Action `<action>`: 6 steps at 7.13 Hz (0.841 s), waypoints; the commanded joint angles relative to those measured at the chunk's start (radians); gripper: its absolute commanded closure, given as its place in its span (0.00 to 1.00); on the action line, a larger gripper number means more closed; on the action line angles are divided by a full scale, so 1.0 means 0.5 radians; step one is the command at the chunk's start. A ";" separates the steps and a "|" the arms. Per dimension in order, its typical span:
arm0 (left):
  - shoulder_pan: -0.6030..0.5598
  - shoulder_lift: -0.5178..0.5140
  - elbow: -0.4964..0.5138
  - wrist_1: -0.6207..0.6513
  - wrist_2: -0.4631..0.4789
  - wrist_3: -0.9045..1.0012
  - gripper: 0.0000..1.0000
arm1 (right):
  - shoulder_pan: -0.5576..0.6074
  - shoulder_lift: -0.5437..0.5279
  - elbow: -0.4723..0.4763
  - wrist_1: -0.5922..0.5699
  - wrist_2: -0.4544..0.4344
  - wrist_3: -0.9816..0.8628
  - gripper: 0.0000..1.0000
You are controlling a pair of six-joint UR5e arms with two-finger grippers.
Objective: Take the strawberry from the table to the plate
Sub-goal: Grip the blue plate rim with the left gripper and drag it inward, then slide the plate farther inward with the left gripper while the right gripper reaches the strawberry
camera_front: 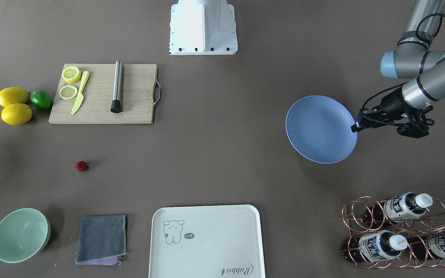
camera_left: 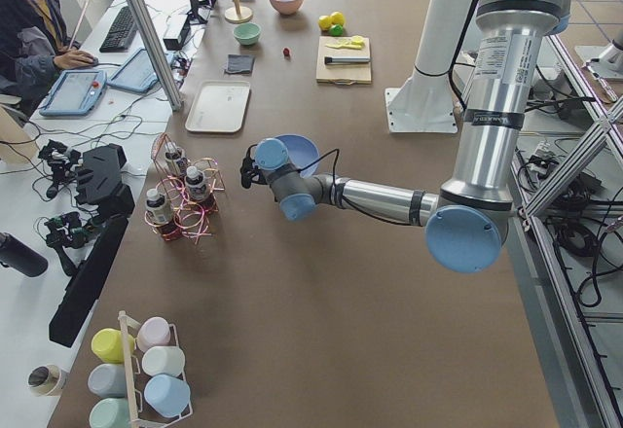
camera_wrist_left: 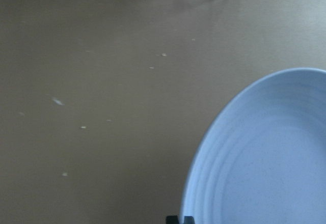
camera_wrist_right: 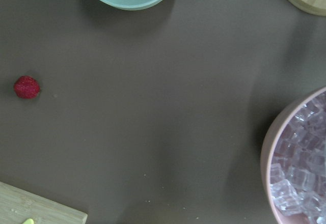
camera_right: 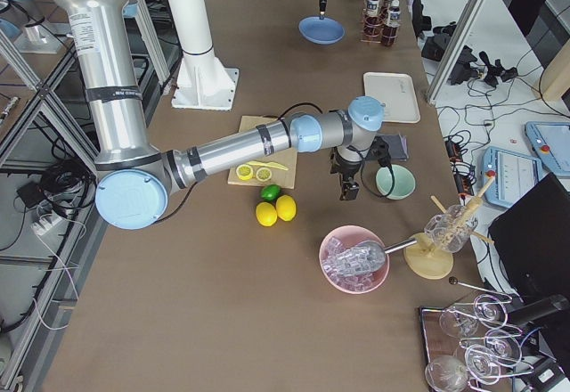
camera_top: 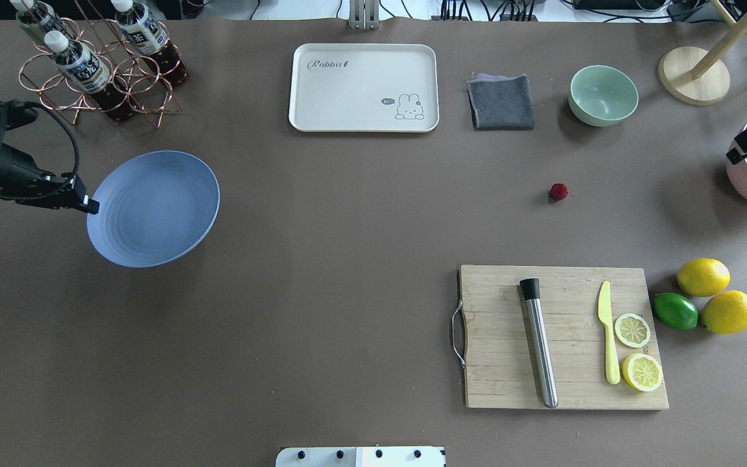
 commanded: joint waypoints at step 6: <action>0.614 -0.417 -0.337 0.480 0.598 -0.532 1.00 | -0.598 0.420 -0.497 0.740 -0.164 0.905 0.02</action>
